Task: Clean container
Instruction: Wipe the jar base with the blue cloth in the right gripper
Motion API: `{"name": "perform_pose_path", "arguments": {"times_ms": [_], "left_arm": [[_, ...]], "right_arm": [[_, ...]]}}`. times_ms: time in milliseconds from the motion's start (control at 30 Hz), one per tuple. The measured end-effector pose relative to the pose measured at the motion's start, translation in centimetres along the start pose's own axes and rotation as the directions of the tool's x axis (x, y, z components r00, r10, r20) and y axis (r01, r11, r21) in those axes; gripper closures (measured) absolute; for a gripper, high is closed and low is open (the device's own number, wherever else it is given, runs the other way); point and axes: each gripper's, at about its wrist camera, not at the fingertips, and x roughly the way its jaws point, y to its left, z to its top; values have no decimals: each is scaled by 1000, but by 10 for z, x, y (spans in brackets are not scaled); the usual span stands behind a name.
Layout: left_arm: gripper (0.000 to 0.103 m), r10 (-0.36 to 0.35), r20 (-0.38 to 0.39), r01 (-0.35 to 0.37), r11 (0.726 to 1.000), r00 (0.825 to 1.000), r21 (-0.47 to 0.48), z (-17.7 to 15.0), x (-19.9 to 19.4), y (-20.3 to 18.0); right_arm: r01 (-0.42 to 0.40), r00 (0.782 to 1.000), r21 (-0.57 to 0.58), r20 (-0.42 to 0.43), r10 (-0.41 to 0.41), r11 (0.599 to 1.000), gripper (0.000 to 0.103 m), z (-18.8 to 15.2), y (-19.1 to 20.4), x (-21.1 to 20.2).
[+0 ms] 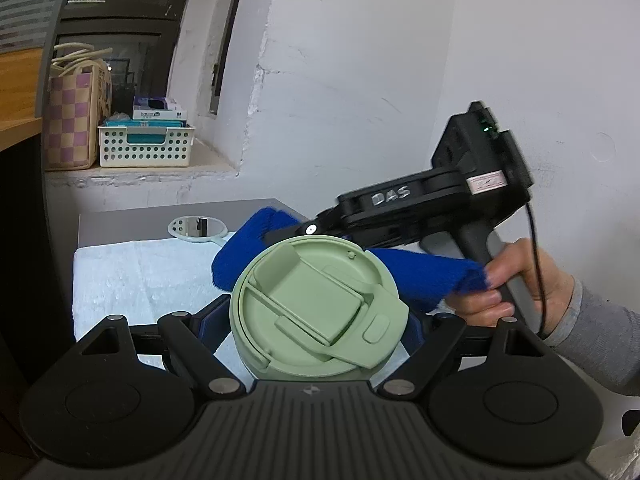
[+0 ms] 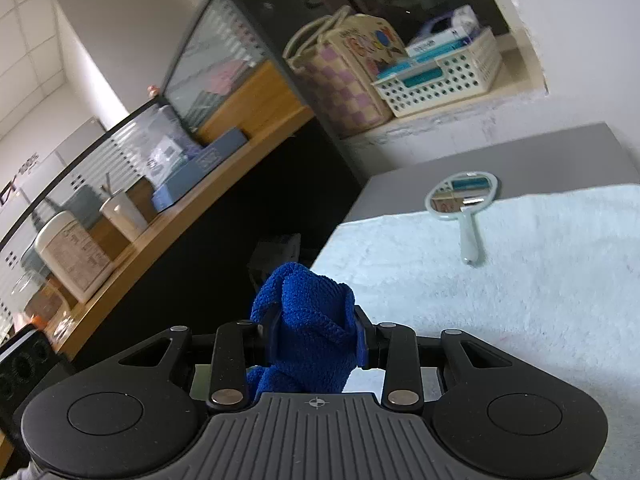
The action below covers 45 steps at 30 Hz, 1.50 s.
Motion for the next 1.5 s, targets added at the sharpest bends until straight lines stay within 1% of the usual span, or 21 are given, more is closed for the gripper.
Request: {"name": "perform_pose_path", "arguments": {"times_ms": [100,233,367,467,533,600,633,700,767,933,1167,1400,1500], "left_arm": [[15,3,6,-3,1000,1000,-10,-1,0,1],[15,12,13,-12,1000,1000,-13,-2,0,-1],[15,21,23,-20,999,999,-44,-1,1,2],[15,30,30,-28,997,999,-78,0,3,5],[15,46,29,-43,994,998,-100,0,4,8],[14,91,13,-90,991,996,-100,0,8,7],[14,106,7,-105,988,994,-114,-1,10,9],[14,115,2,-113,980,993,-163,0,10,14],[14,121,-2,-119,976,993,-183,1,10,16],[14,137,-8,-136,968,991,-213,3,11,18],[14,173,-4,-170,965,985,-198,7,17,11],[14,189,-8,-187,958,982,-219,8,21,11],[14,195,-8,-191,952,981,-240,8,21,13]], "right_arm": [[10,1000,20,-13,-9,1000,66,-4,-6,7],[22,1000,41,-16,-22,999,66,-9,-15,6],[47,999,45,-16,-46,998,66,-17,-24,1],[49,999,65,-5,-49,997,66,-22,-31,-7],[49,999,81,1,-50,996,66,-26,-35,-12],[40,999,101,13,-42,994,66,-31,-39,-17],[31,999,109,20,-33,994,66,-34,-40,-20],[27,999,122,33,-32,992,66,-41,-42,-24],[26,998,136,46,-32,990,66,-48,-43,-29],[4,996,160,83,-18,987,67,-62,-38,-44],[-13,992,113,122,-1,993,66,-77,-16,-66],[-5,993,64,119,-3,998,66,-94,6,-70],[-17,994,61,105,11,998,66,-99,9,-68]]}}
